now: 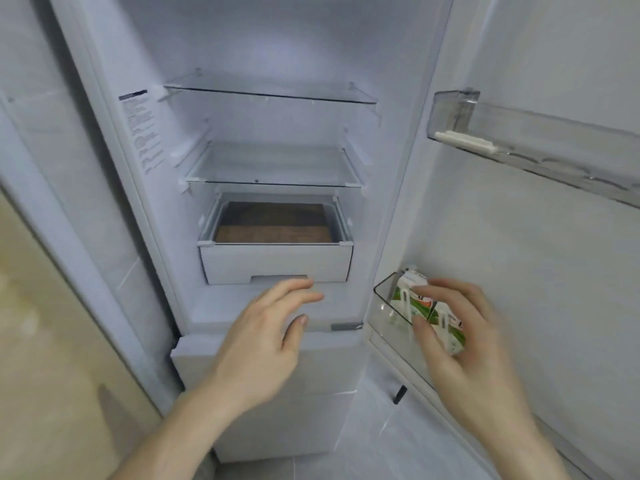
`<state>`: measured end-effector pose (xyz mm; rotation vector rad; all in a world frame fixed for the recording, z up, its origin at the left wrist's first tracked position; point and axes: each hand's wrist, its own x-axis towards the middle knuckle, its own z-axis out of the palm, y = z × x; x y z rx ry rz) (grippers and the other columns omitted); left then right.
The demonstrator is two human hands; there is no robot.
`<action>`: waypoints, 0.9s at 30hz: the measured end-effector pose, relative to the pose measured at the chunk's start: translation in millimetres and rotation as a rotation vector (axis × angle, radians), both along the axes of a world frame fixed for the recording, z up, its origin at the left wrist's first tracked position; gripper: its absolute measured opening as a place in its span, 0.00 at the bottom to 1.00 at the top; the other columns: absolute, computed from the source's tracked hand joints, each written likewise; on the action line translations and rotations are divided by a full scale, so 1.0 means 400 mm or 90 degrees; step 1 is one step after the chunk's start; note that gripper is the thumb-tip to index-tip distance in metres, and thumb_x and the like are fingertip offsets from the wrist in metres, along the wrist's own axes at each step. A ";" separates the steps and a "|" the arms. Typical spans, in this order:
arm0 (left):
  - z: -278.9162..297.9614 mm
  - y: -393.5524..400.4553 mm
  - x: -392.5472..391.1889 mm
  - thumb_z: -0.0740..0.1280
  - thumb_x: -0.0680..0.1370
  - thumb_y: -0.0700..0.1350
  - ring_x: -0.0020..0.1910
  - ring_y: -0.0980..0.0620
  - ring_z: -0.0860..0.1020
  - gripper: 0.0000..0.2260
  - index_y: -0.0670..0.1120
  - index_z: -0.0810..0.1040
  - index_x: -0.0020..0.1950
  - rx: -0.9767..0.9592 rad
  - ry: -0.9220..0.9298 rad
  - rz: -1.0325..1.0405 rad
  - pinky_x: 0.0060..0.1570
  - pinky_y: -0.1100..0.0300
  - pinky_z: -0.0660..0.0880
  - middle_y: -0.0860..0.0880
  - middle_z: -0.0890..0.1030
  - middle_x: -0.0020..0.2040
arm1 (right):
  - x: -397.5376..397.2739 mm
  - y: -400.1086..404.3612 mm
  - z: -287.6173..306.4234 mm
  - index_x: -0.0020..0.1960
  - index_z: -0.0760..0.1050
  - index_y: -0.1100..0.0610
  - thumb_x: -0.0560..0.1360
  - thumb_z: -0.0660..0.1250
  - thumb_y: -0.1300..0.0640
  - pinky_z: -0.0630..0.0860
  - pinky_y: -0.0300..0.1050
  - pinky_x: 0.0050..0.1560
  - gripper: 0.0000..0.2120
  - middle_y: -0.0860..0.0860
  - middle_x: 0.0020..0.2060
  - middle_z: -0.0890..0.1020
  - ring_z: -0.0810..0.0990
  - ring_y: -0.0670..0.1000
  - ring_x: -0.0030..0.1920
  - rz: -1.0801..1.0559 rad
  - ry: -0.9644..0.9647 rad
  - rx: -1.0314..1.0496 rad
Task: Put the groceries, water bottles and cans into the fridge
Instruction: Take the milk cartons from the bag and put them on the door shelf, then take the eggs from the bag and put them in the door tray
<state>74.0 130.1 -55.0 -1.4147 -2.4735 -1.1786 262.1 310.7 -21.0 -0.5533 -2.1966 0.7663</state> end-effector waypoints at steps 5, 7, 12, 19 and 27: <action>-0.041 -0.352 0.084 0.65 0.82 0.45 0.70 0.68 0.67 0.16 0.63 0.77 0.65 -0.015 -0.067 0.260 0.68 0.68 0.62 0.72 0.69 0.69 | -0.144 -0.235 -0.034 0.64 0.75 0.39 0.80 0.68 0.55 0.63 0.25 0.63 0.16 0.33 0.67 0.71 0.70 0.35 0.69 0.381 -0.200 0.041; -0.062 -0.379 0.089 0.67 0.81 0.43 0.69 0.67 0.69 0.16 0.61 0.78 0.64 -0.010 -0.050 0.252 0.69 0.66 0.64 0.70 0.70 0.69 | -0.159 -0.246 -0.054 0.69 0.70 0.37 0.82 0.65 0.51 0.62 0.23 0.61 0.18 0.29 0.72 0.63 0.66 0.27 0.66 0.418 -0.288 0.058; -0.080 -0.522 0.167 0.66 0.81 0.45 0.69 0.66 0.67 0.16 0.61 0.76 0.66 -0.086 -0.063 0.419 0.68 0.73 0.59 0.69 0.68 0.69 | -0.268 -0.355 -0.101 0.78 0.58 0.37 0.84 0.61 0.48 0.52 0.31 0.75 0.25 0.32 0.79 0.51 0.53 0.35 0.78 0.620 -0.444 0.123; -0.159 -0.639 0.391 0.63 0.80 0.52 0.76 0.61 0.55 0.24 0.62 0.65 0.76 -0.180 -0.143 0.705 0.74 0.64 0.59 0.66 0.53 0.78 | -0.400 -0.543 -0.180 0.80 0.52 0.36 0.83 0.63 0.47 0.52 0.39 0.79 0.31 0.34 0.80 0.46 0.47 0.41 0.81 0.912 -0.514 0.251; -0.182 -0.600 0.724 0.60 0.81 0.57 0.82 0.47 0.50 0.30 0.59 0.55 0.81 -0.285 -0.328 1.029 0.75 0.56 0.50 0.57 0.43 0.82 | -0.322 -0.729 -0.255 0.81 0.47 0.36 0.83 0.61 0.44 0.54 0.46 0.80 0.32 0.33 0.78 0.39 0.43 0.49 0.83 1.205 -0.570 0.485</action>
